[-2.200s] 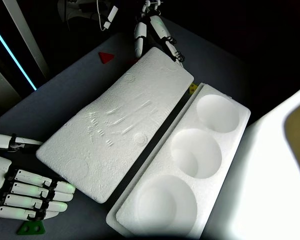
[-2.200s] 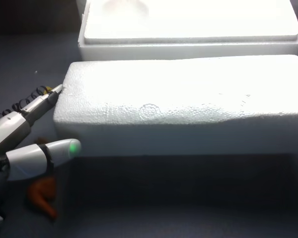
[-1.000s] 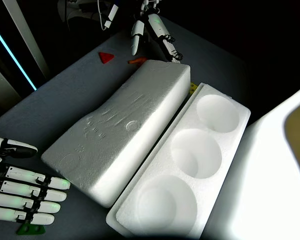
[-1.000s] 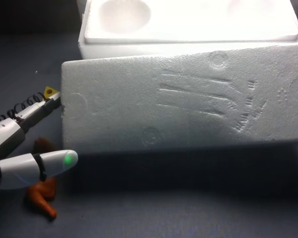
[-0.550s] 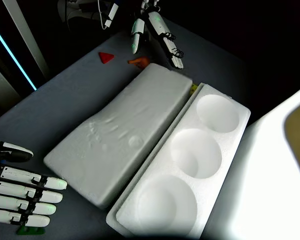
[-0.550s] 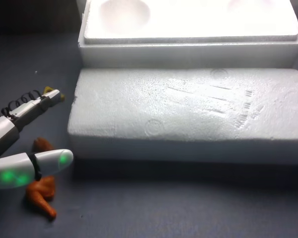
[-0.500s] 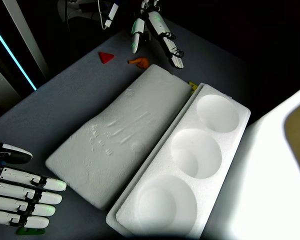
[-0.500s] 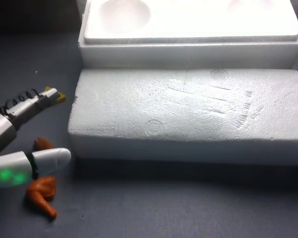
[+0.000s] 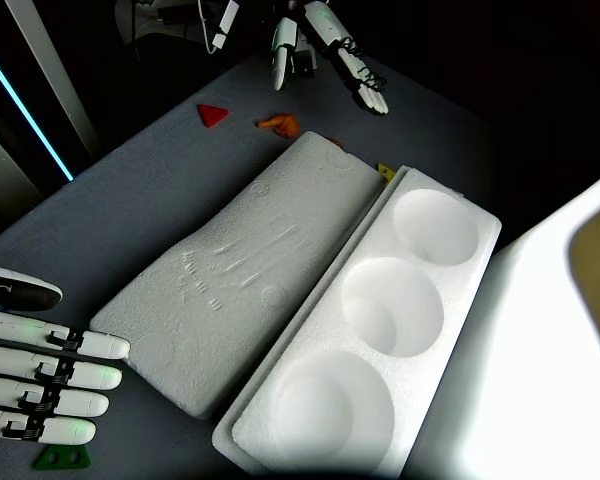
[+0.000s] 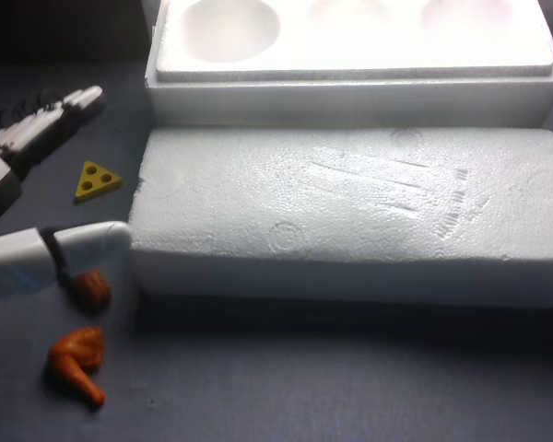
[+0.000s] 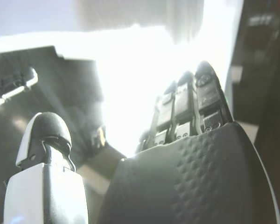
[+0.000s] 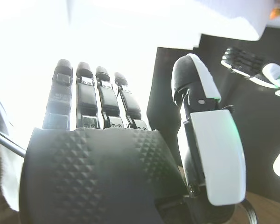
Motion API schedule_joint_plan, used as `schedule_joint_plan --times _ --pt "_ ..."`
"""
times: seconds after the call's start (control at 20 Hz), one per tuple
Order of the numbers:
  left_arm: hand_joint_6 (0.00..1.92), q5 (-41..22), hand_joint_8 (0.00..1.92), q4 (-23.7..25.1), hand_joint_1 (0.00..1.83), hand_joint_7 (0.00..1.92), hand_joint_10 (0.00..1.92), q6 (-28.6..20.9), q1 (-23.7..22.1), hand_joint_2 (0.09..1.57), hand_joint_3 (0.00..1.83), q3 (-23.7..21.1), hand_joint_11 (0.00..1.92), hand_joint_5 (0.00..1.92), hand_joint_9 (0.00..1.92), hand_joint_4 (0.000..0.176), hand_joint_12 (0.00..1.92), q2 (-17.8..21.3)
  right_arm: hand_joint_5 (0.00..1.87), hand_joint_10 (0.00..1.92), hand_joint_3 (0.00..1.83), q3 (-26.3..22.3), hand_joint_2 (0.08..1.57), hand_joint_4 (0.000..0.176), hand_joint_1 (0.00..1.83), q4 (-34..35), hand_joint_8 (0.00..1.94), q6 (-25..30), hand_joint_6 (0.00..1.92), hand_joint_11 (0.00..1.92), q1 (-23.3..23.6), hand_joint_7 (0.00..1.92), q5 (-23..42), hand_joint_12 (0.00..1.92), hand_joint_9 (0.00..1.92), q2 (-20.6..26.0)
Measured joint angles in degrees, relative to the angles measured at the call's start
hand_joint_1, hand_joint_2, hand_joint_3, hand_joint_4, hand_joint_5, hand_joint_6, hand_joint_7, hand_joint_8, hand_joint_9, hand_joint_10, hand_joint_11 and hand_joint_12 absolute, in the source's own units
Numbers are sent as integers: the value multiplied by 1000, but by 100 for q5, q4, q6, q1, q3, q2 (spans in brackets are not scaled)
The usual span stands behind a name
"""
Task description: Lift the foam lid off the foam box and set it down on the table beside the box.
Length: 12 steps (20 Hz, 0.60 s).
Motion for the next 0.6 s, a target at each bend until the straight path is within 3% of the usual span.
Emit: schedule_joint_plan --times 0.05,0.1,0.15,0.2,0.25,0.35,0.4,0.45,0.6 --pt "0 66 0 223 280 0 0 55 -188 1153 23 48 0 0 0 59 0 0 0 0 0 0 1281 55 339 -127 0 -2 0 0 98 0 -4 0 0 0" --pt "0 133 0 352 291 0 0 68 -332 1164 23 72 0 0 0 66 0 -2 0 0 0 0 1279 47 332 -216 0 -4 0 0 170 0 -9 0 0 0" --pt "0 238 0 577 321 0 0 94 -538 1189 23 131 0 0 0 93 0 -2 0 0 0 31 1263 45 309 -354 0 -22 0 0 299 0 -28 0 0 -9" --pt "0 330 0 737 321 0 0 98 -695 1189 23 181 0 0 0 93 0 -2 0 0 0 76 1263 45 309 -455 0 -28 0 0 417 0 -76 0 0 -35" --pt "0 459 0 905 321 0 0 101 -879 1189 19 240 0 0 0 90 0 -15 0 0 5 125 1289 5 310 -540 0 -42 0 0 584 0 -186 0 0 -85" --pt "0 678 0 1165 338 0 0 94 -1121 1187 14 317 0 0 0 98 0 -74 0 0 12 221 1307 4 337 -745 0 -66 0 0 876 0 -442 0 0 -188" --pt "0 813 0 1375 326 0 0 44 -1257 1188 10 372 0 0 0 86 0 -120 0 0 25 267 1339 0 355 -914 0 -66 0 0 1073 0 -599 0 0 -271" --pt "0 929 0 1523 308 0 0 -9 -1360 1186 8 407 0 0 0 58 0 -166 0 0 25 284 1344 0 393 -1084 0 -63 0 0 1200 0 -708 0 0 -326" --pt "0 1196 0 1919 292 0 0 -94 -1661 1168 0 529 0 0 0 52 0 -258 0 0 22 398 1352 0 449 -1364 0 -66 0 0 1526 0 -1038 0 0 -494"
